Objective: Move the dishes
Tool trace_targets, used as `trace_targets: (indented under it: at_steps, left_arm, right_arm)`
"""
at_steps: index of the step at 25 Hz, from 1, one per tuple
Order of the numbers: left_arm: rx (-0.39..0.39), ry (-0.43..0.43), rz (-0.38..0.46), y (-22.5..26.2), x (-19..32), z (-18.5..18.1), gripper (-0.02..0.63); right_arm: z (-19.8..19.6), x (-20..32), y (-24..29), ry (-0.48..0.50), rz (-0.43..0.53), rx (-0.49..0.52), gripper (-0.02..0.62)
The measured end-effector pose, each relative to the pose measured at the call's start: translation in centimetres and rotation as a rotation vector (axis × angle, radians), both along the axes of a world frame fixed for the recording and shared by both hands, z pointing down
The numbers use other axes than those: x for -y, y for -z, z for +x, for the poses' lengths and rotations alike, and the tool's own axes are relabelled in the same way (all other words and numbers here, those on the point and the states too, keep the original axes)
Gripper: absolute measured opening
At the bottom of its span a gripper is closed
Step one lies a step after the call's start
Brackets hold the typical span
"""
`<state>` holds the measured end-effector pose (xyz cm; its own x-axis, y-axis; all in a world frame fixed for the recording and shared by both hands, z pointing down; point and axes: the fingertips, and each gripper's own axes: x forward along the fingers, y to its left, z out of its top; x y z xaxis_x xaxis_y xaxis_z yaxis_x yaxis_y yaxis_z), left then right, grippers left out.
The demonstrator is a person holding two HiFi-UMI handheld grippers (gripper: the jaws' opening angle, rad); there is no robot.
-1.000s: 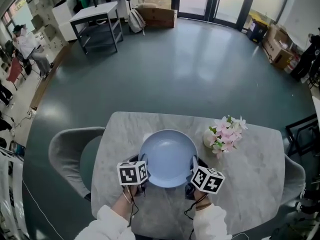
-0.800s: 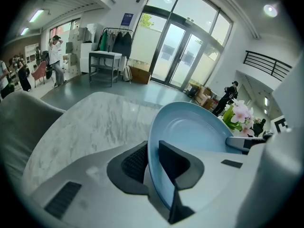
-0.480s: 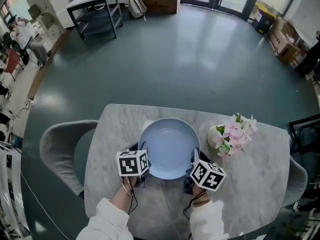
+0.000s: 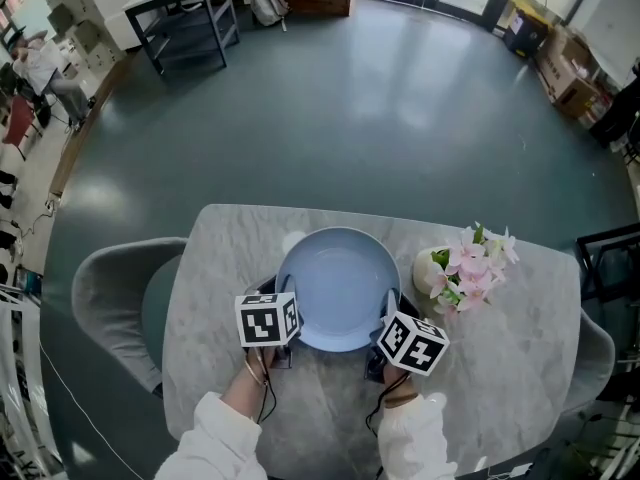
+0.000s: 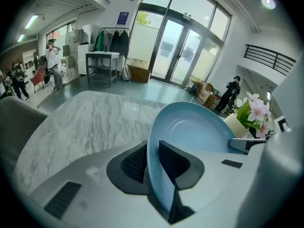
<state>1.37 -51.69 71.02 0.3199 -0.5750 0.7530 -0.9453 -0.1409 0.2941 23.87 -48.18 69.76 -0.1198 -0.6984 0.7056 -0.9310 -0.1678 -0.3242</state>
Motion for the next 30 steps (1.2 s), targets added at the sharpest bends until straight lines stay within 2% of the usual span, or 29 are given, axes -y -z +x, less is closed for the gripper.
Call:
trace_targets:
  at_steps: [30]
  left_arm:
    - [-0.006,-0.004,0.006,-0.9,0.9,0.9,0.057]
  right_arm:
    - [0.8,0.5,-1.4,-0.039,-0.016,0.0,0.08]
